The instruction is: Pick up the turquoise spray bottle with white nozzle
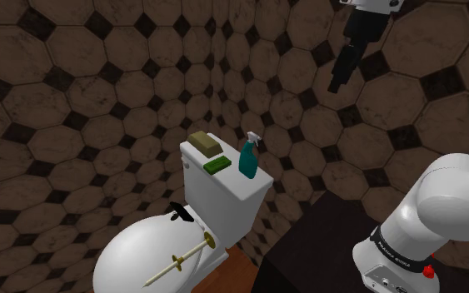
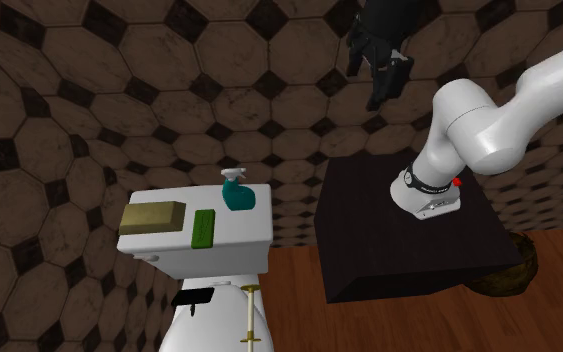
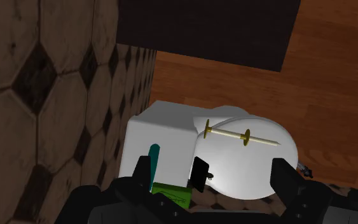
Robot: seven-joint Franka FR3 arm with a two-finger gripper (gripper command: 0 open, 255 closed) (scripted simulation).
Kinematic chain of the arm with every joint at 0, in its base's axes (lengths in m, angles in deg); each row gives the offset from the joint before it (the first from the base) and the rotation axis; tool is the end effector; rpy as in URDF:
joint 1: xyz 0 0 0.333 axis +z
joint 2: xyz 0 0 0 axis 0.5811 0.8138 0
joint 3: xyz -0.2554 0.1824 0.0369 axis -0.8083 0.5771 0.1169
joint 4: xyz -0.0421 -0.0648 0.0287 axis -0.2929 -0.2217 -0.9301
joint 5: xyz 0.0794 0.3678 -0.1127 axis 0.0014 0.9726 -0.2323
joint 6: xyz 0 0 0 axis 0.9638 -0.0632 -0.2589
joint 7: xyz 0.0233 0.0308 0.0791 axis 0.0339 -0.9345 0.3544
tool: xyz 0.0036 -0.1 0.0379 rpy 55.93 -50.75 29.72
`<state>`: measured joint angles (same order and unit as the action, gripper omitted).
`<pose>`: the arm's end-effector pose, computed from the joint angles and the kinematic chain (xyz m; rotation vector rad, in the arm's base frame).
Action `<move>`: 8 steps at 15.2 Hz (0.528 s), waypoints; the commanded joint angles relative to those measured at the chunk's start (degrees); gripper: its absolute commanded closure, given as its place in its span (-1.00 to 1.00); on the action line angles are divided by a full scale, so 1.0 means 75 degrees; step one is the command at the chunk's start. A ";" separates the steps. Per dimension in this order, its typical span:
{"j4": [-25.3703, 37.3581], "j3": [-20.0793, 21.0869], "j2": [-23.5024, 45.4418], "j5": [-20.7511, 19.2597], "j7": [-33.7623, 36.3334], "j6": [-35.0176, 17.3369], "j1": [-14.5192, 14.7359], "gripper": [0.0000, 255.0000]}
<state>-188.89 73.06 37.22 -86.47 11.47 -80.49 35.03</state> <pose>0.2982 0.0273 0.6241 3.1184 0.2377 0.0814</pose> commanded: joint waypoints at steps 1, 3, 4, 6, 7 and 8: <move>0.0000 0.0000 0.0000 0.0000 0.0000 0.0000 0.0000 -1.00; -0.0170 -0.0028 0.0339 -0.0028 -0.0033 -0.0485 -0.0039 -1.00; -0.0240 -0.0043 0.0522 -0.0042 -0.0048 -0.0726 -0.0058 -1.00; -0.0349 -0.0070 0.0915 -0.0069 -0.0077 -0.1203 -0.0098 -1.00; -0.0388 -0.0083 0.1124 -0.0082 -0.0091 -0.1438 -0.0119 -1.00; -0.0417 -0.0096 0.1341 -0.0095 -0.0104 -0.1671 -0.0139 -1.00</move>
<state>-191.28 72.48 46.33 -87.08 10.82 -91.35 34.12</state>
